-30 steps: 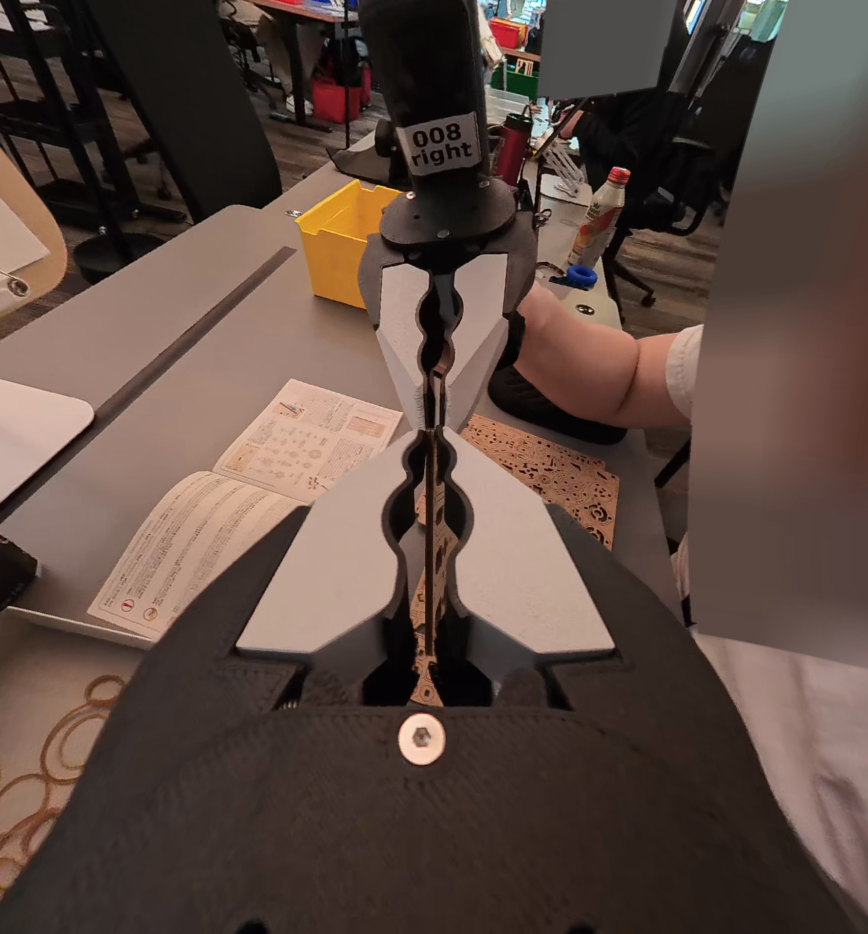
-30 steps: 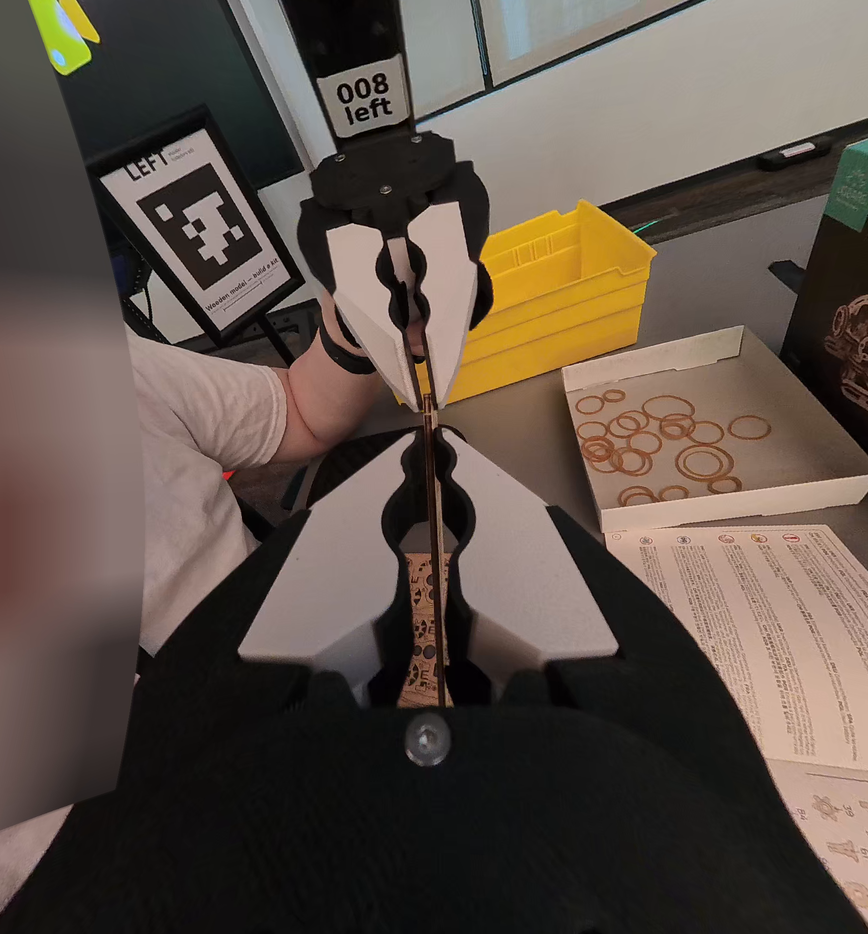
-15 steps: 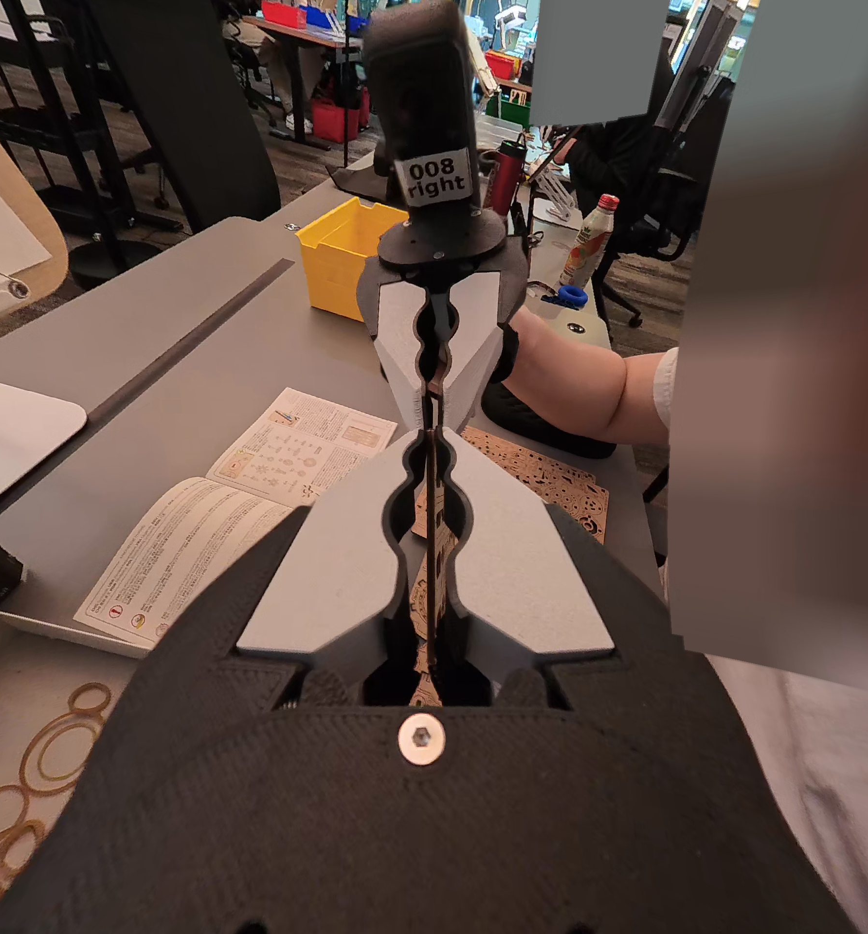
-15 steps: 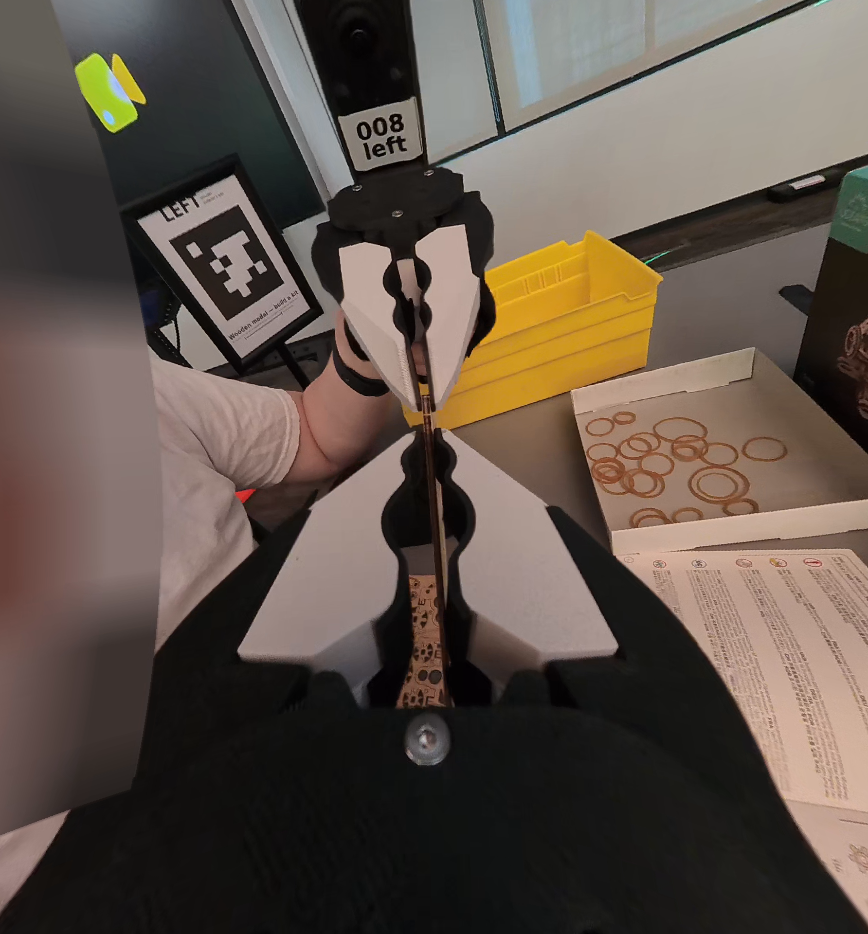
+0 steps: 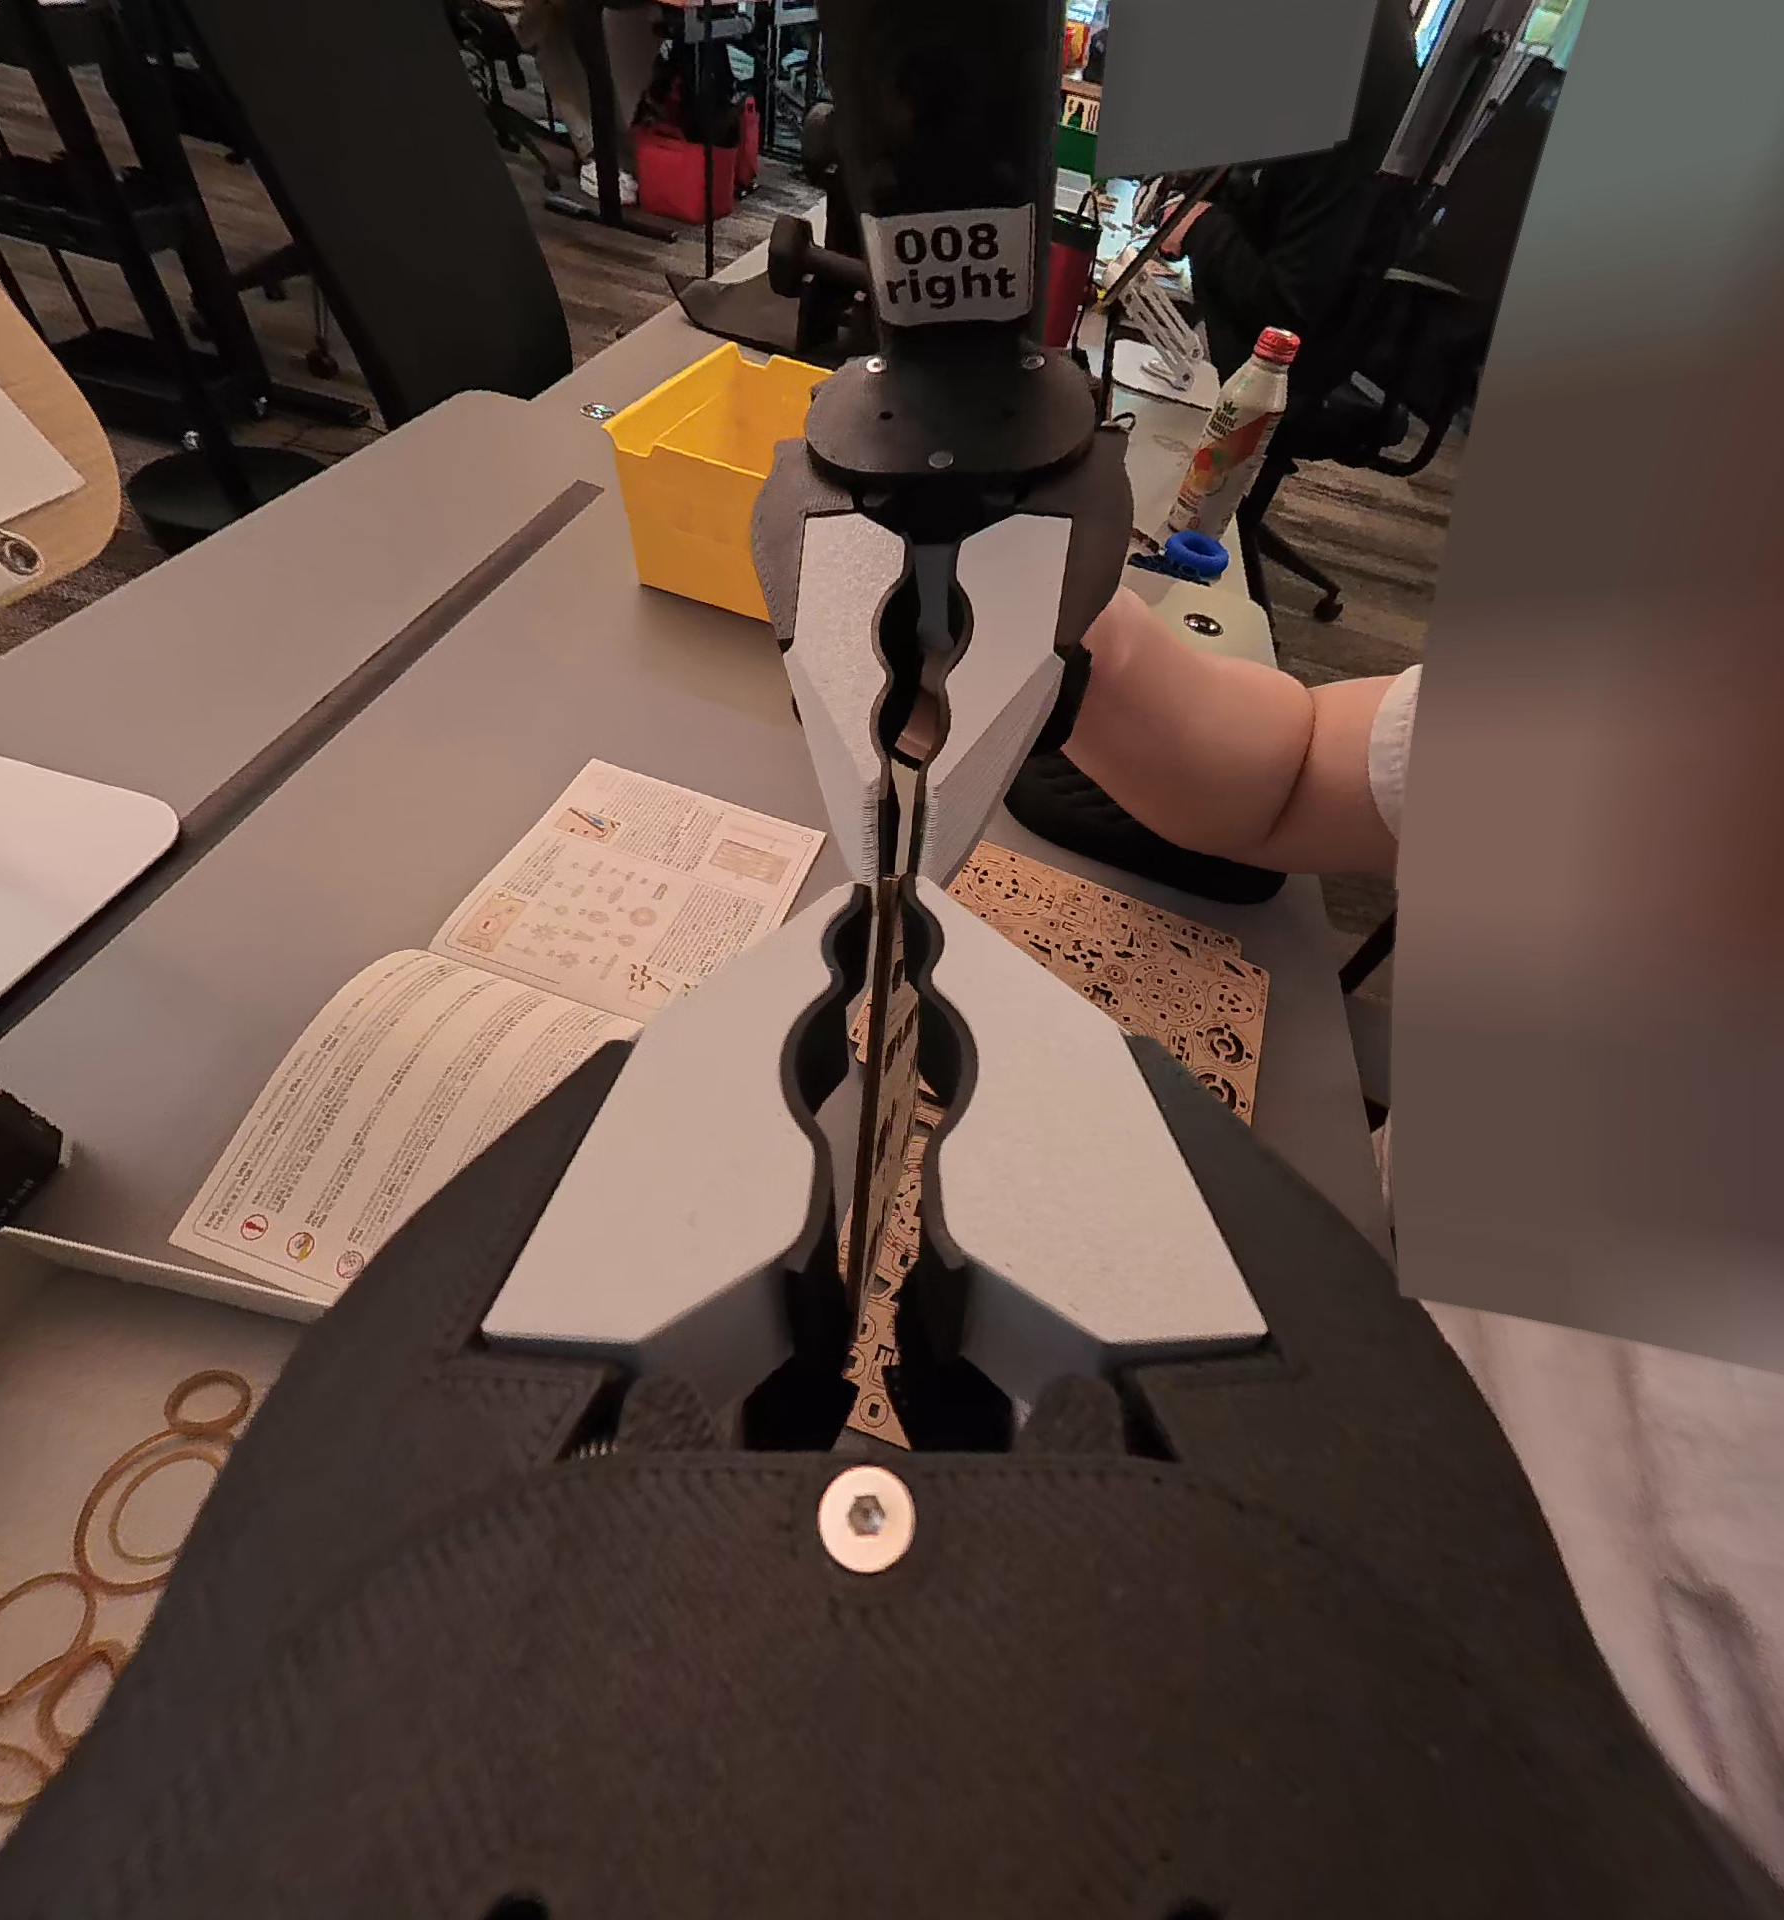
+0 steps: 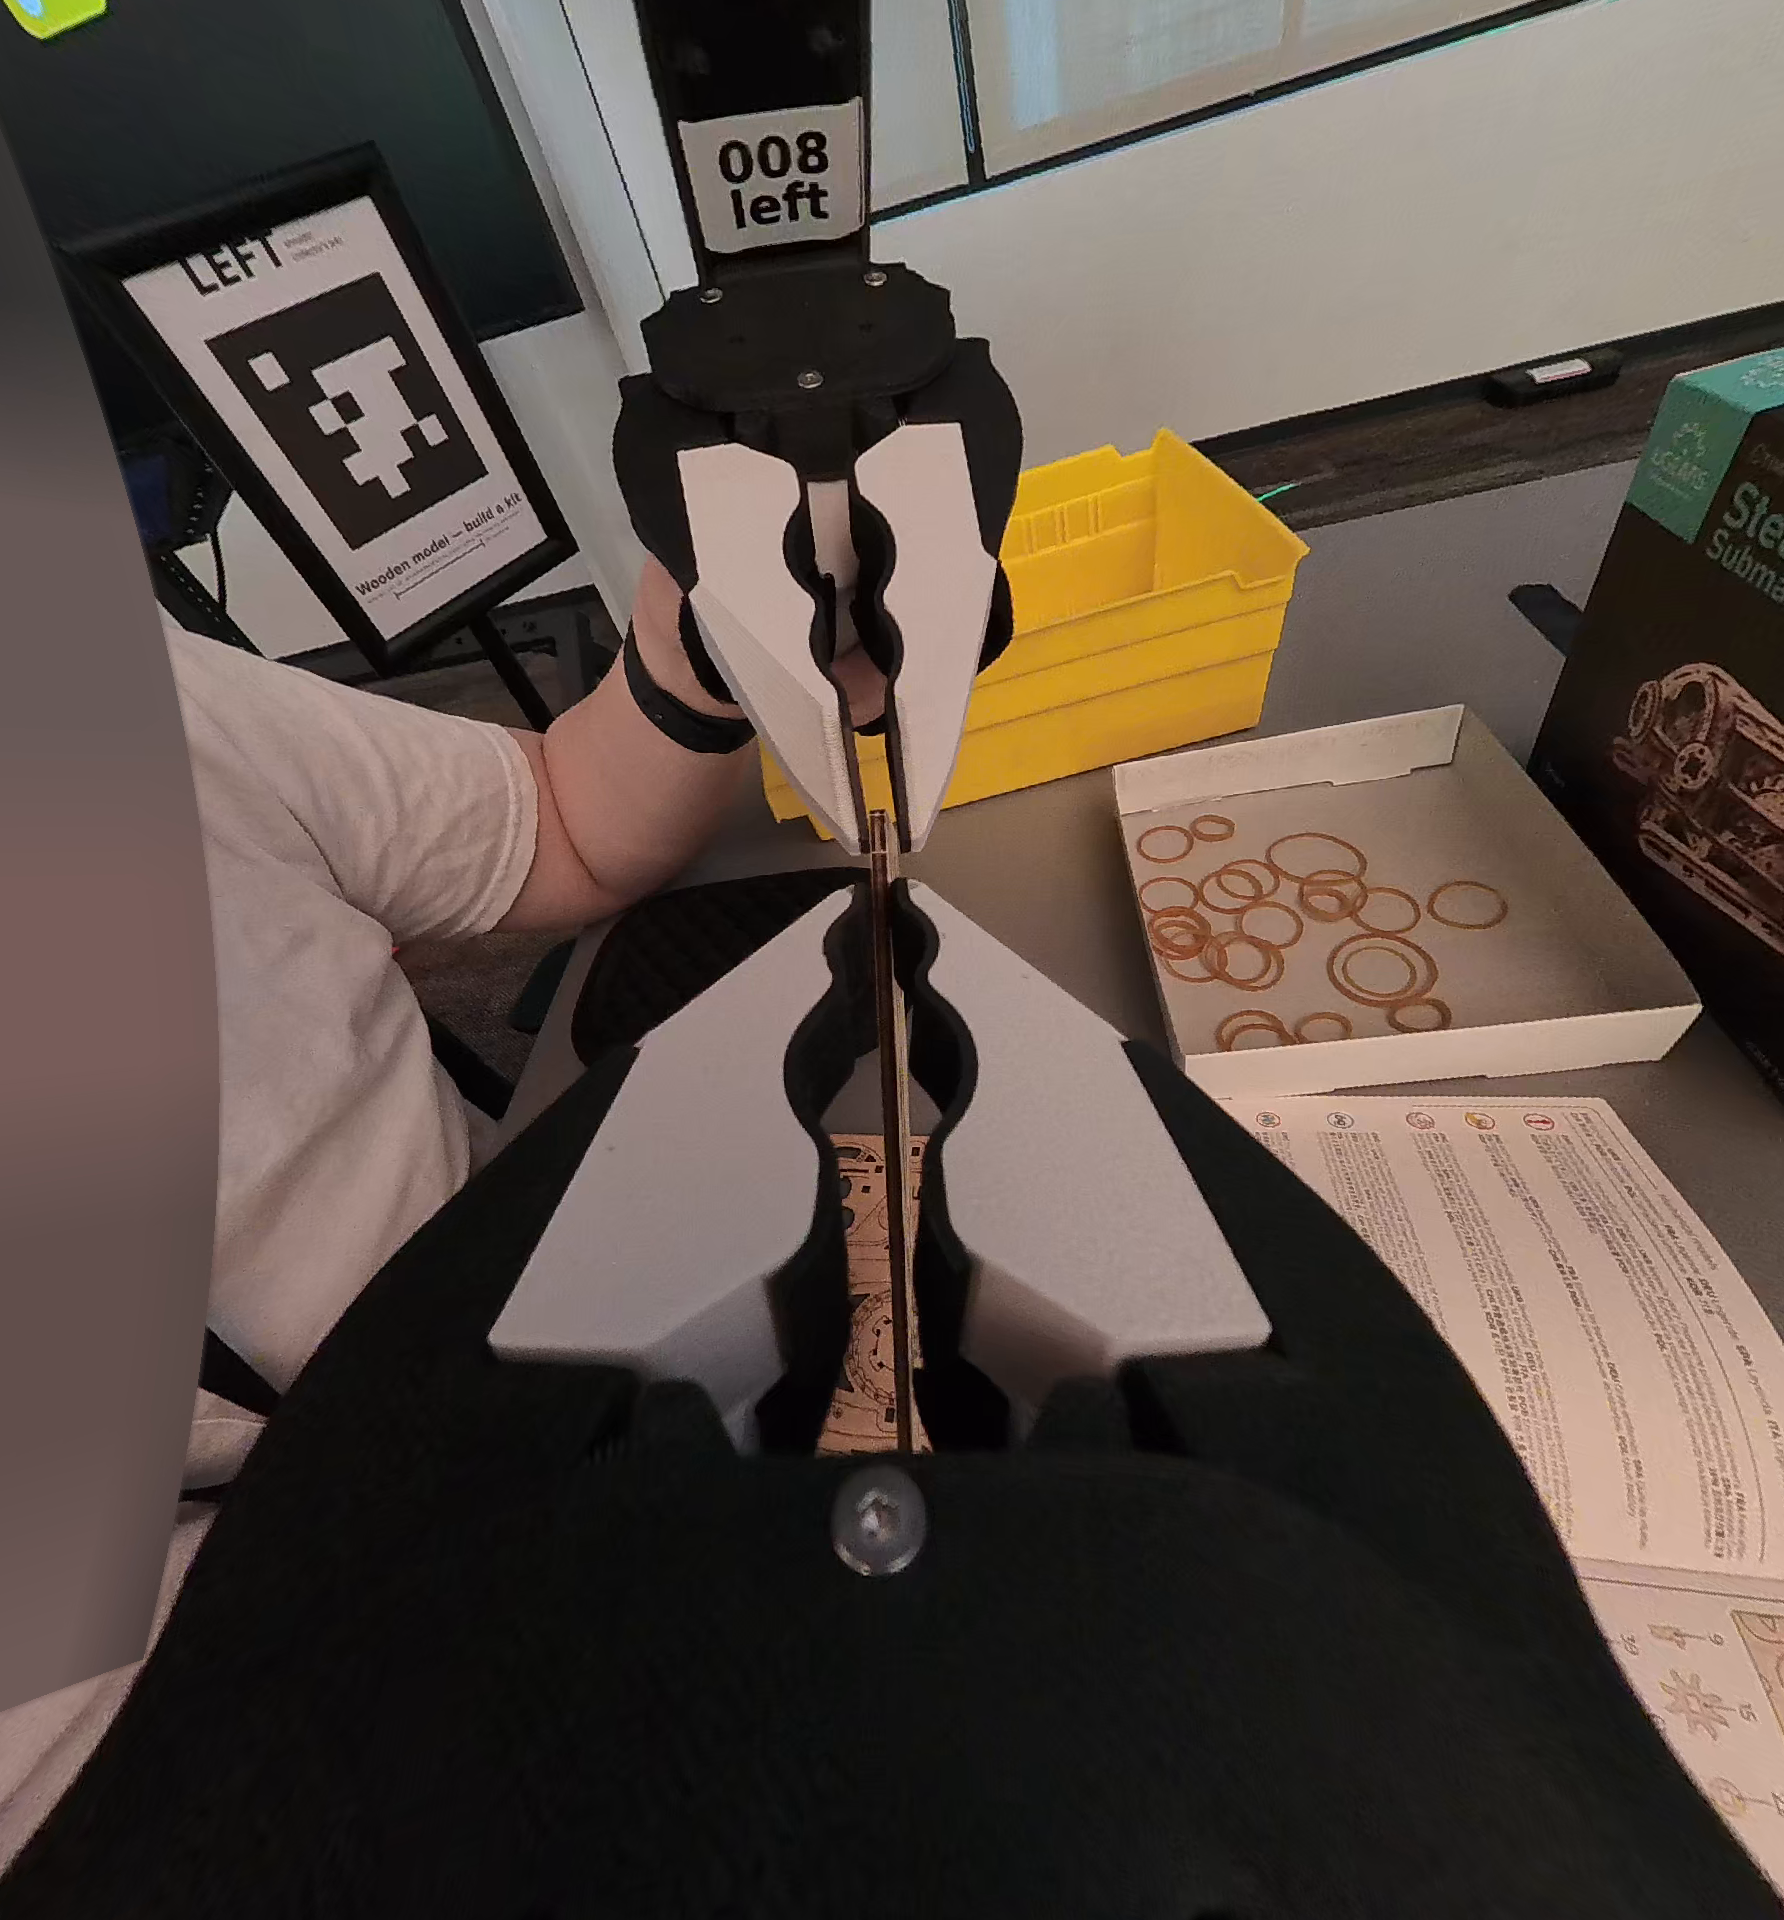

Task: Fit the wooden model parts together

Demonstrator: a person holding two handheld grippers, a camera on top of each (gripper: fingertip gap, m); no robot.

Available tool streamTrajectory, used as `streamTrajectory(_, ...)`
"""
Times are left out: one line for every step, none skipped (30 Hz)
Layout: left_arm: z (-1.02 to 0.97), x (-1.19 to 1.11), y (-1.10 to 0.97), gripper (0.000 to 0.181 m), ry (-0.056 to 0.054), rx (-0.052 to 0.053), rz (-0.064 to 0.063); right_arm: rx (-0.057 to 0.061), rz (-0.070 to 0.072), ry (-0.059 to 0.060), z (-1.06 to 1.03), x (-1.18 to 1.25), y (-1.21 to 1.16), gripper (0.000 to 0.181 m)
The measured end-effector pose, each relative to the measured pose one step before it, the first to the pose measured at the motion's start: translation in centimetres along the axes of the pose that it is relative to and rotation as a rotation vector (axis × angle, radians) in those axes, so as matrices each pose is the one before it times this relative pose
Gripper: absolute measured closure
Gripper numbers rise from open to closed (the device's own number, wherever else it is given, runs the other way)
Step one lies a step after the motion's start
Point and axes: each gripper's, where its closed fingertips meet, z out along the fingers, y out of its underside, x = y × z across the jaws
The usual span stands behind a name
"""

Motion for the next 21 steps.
streamTrajectory(0.009, 0.024, 0.017, 0.180, 0.0026, -0.0011, -0.0009, -0.0011, -0.0007, 0.0018, 0.012, 0.023, 0.023, 0.180)
streamTrajectory(0.015, 0.014, 0.013, 0.180, 0.0011, -0.0014, 0.0018, -0.0001, 0.0011, -0.0002, -0.005, 0.020, 0.016, 0.179)
streamTrajectory(0.028, 0.036, 0.056, 0.180, 0.0009, -0.0040, 0.0039, -0.0039, 0.0032, -0.0038, 0.005, -0.018, 0.064, 0.179)
streamTrajectory(0.028, 0.051, 0.078, 0.180, 0.0009, -0.0065, 0.0057, -0.0055, 0.0051, -0.0029, 0.033, -0.011, 0.094, 0.179)
streamTrajectory(0.006, 0.001, 0.044, 0.181, -0.0032, -0.0035, 0.0086, -0.0017, 0.0082, 0.0009, 0.022, 0.059, 0.031, 0.180)
streamTrajectory(0.005, -0.008, -0.009, 0.181, -0.0042, 0.0013, 0.0100, 0.0018, 0.0149, -0.0027, -0.018, 0.032, -0.011, 0.179)
streamTrajectory(0.014, 0.046, -0.030, 0.181, -0.0004, 0.0018, 0.0095, 0.0008, 0.0176, -0.0116, -0.030, -0.052, -0.006, 0.179)
streamTrajectory(0.034, 0.037, -0.030, 0.181, -0.0022, 0.0012, 0.0089, 0.0005, 0.0171, -0.0110, -0.057, -0.018, -0.006, 0.180)
streamTrajectory(0.046, -0.024, -0.034, 0.181, -0.0068, 0.0020, 0.0096, 0.0014, 0.0153, -0.0056, -0.060, 0.052, -0.015, 0.179)
streamTrajectory(0.047, -0.012, -0.032, 0.181, -0.0073, 0.0021, 0.0145, 0.0020, 0.0088, -0.0049, -0.056, 0.040, -0.015, 0.179)
streamTrajectory(0.052, -0.008, 0.029, 0.181, -0.0089, -0.0023, 0.0193, -0.0017, 0.0064, -0.0019, -0.037, 0.055, 0.040, 0.179)
streamTrajectory(0.049, 0.008, 0.058, 0.181, -0.0095, -0.0060, 0.0190, -0.0044, 0.0042, -0.0025, -0.018, 0.029, 0.068, 0.179)
streamTrajectory(0.018, 0.058, 0.022, 0.181, -0.0051, -0.0034, 0.0155, -0.0015, 0.0033, -0.0065, 0.000, -0.050, 0.039, 0.179)
streamTrajectory(-0.010, 0.075, -0.035, 0.181, -0.0011, 0.0001, 0.0116, 0.0015, 0.0068, -0.0089, 0.000, -0.078, -0.010, 0.179)
streamTrajectory(-0.026, 0.088, -0.029, 0.181, 0.0019, 0.0008, 0.0064, 0.0020, 0.0109, -0.0118, -0.005, -0.095, -0.015, 0.179)
streamTrajectory(-0.017, 0.093, -0.025, 0.181, 0.0054, 0.0009, 0.0031, 0.0016, 0.0147, -0.0148, -0.004, -0.102, -0.005, 0.179)
streamTrajectory(-0.026, 0.102, -0.071, 0.181, 0.0063, 0.0043, 0.0039, 0.0061, 0.0173, -0.0199, -0.009, -0.144, -0.028, 0.179)
streamTrajectory(-0.032, 0.084, -0.098, 0.181, 0.0042, 0.0059, 0.0047, 0.0074, 0.0164, -0.0177, -0.018, -0.111, -0.068, 0.179)
streamTrajectory(-0.017, 0.084, -0.028, 0.181, 0.0049, 0.0020, 0.0026, 0.0022, 0.0137, -0.0154, 0.002, -0.100, 0.017, 0.179)
streamTrajectory(-0.021, 0.091, -0.014, 0.181, 0.0049, 0.0001, 0.0024, 0.0014, 0.0137, -0.0147, 0.012, -0.096, 0.025, 0.179)
streamTrajectory(-0.007, 0.043, -0.012, 0.181, 0.0020, 0.0003, 0.0030, 0.0025, 0.0071, -0.0092, 0.024, -0.042, -0.003, 0.179)
